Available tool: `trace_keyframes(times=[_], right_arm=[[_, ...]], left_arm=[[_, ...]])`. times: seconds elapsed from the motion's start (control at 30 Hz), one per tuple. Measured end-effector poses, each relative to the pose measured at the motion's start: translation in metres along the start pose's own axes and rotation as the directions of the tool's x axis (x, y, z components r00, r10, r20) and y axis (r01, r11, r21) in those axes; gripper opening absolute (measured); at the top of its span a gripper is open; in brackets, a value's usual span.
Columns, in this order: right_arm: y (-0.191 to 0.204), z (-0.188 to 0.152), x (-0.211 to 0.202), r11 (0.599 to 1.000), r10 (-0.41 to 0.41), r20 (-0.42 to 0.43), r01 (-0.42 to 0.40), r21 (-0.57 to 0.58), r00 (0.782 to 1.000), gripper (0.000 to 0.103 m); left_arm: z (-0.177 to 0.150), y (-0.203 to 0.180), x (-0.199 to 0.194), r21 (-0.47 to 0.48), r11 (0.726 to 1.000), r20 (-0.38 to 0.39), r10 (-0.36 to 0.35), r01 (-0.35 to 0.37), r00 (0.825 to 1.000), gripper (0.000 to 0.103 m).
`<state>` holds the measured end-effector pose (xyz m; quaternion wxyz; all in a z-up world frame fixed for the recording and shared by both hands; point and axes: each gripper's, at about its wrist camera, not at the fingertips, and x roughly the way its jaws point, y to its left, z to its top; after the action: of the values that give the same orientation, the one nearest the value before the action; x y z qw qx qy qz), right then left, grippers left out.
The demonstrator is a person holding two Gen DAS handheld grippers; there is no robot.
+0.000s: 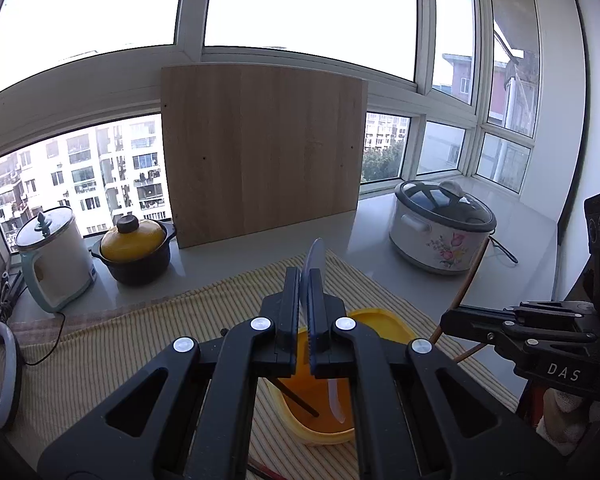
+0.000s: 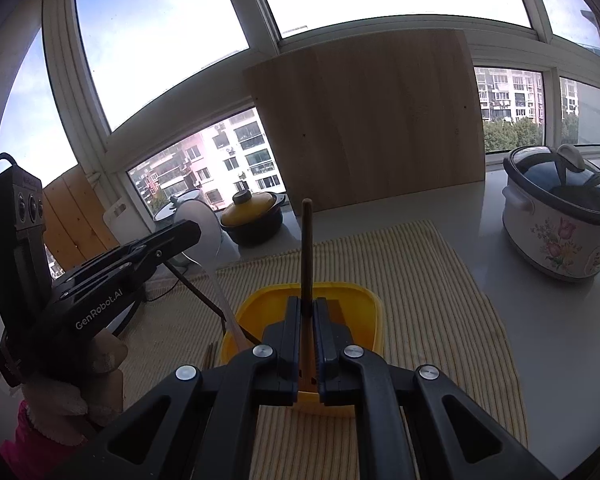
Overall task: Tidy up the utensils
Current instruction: 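Carry the clear spoon with the left tool while the right tool carries the chopstick toward the container, then lower the clear spoon and wooden chopstick into the yellow container and open both tools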
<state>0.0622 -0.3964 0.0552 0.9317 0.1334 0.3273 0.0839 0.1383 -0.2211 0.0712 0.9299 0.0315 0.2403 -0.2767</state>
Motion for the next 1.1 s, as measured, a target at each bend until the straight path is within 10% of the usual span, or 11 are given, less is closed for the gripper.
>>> trace_keyframes(times=[1.1], right_arm=[[0.020, -0.004, 0.008, 0.996, -0.075, -0.004, 0.075, -0.047, 0.997, 0.024]], left_arm=[[-0.030, 0.037, -0.018, -0.082, 0.997, -0.068, -0.011, 0.005, 0.998, 0.019]])
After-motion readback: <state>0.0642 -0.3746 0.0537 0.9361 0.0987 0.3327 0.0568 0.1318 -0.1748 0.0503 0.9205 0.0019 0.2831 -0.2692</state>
